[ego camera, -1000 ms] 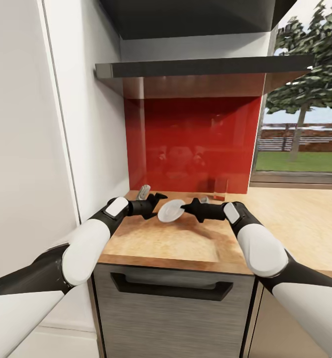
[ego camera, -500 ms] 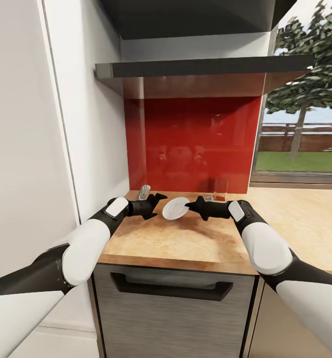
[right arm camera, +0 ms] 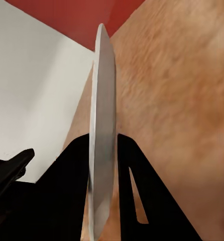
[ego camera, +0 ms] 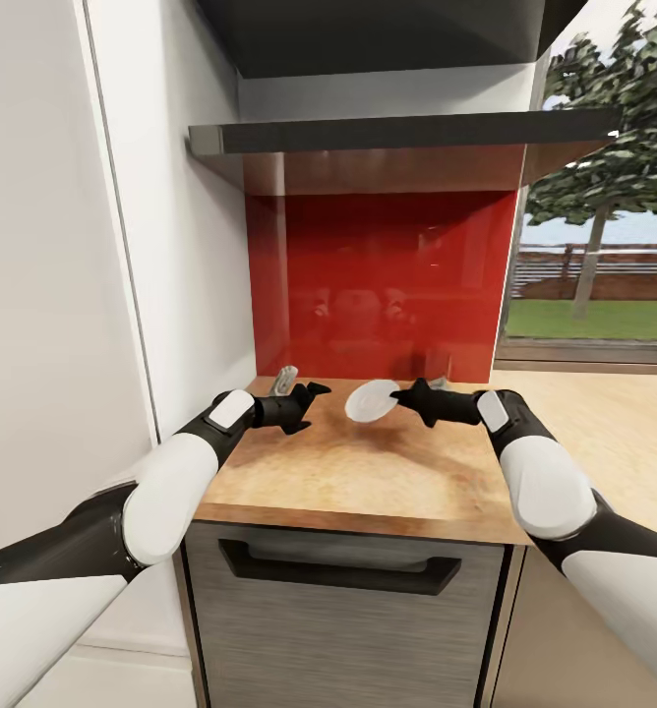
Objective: Set up a coffee station on the kitchen countertop: keep the coffee maker on the countertop, move the bottle of coffee from the kitchen shelf to the counter next to the coffee maker, place a paper coffee filter on top of the coffee maker, put the saucer next to the coffee maker with the coffee cup on the saucer, and place the electric kettle next to the coffee maker.
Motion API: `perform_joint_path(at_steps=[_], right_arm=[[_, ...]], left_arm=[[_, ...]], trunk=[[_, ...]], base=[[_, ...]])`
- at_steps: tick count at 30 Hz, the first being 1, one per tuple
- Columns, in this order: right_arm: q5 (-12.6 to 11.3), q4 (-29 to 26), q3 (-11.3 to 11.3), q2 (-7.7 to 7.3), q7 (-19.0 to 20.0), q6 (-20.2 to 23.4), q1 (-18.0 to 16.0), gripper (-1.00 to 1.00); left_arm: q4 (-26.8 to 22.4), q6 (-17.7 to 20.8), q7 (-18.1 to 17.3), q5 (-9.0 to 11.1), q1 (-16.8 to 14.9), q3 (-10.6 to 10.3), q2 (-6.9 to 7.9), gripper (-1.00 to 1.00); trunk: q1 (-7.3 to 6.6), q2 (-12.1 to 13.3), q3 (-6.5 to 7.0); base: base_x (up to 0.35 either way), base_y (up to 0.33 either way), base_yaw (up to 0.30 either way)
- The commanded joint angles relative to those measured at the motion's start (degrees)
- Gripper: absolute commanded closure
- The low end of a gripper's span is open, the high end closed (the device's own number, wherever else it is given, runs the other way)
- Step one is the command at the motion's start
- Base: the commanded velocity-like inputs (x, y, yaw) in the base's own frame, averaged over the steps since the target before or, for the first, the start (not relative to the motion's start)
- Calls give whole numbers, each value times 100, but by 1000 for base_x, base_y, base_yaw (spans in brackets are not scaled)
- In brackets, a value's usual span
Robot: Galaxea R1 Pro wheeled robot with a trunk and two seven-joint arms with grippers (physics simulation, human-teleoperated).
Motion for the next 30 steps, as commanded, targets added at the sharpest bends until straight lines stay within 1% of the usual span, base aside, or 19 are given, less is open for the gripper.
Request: perform_joint_path(at_steps=[1, 2, 5, 7, 12, 17, 21, 30], right_arm=[[-39, -20, -43, -22, 40, 32, -7, 100], [-153, -30, -43, -57, 41, 33, -7, 100], [-218, -35, -43, -101, 41, 34, -7, 100], [-264, -37, -43, -180, 41, 34, -8, 100], [-281, -39, -43, -247, 48, 40, -8, 100], [-286, -42, -38, -302, 50, 42, -8, 100], [-287, -42, -39, -345, 52, 43, -8, 100], [-287, -43, -43, -374, 59, 42, -8, 100]], left_arm=[[-6, 26, -11, -31, -4, 32, -2, -100], [-6, 26, -11, -32, -4, 32, -2, -100], [-6, 26, -11, -31, -4, 30, -2, -100], [-6, 26, -11, -31, -4, 31, -2, -100], [-6, 26, -11, -32, -4, 35, -2, -100], [-6, 26, -11, -31, -3, 35, -2, -100], [-6, 26, -11, -29, -3, 37, -2, -100], [-6, 26, -11, -33, -4, 37, -2, -100]], trunk=[[-1, -3, -7], [-1, -3, -7], [-1, -3, -7], [-1, -3, -7], [-1, -3, -7], [-110, 197, 83], [-110, 197, 83], [-110, 197, 83]], base=[[0, 0, 0], [0, 0, 0], [0, 0, 0], [0, 0, 0], [0, 0, 0], [0, 0, 0], [0, 0, 0], [0, 0, 0]])
